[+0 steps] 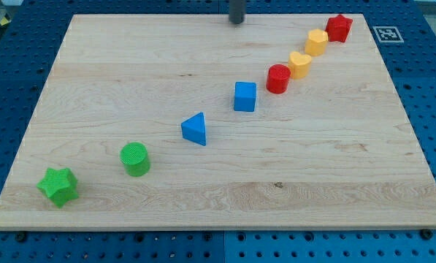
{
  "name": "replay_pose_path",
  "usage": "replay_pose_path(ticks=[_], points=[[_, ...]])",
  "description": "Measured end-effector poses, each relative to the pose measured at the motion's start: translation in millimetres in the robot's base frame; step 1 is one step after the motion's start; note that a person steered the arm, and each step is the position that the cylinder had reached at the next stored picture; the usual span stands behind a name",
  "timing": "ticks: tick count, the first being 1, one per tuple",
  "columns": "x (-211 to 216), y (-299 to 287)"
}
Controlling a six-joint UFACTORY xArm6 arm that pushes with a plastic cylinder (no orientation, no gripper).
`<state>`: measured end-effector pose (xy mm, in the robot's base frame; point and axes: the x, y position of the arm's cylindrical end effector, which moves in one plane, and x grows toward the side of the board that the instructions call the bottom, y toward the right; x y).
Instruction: Push red star towards center
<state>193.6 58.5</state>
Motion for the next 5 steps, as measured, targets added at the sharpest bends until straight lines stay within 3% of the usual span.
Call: replay_pose_path(ticks=[3,5], points=[[-2,94],[-2,212]])
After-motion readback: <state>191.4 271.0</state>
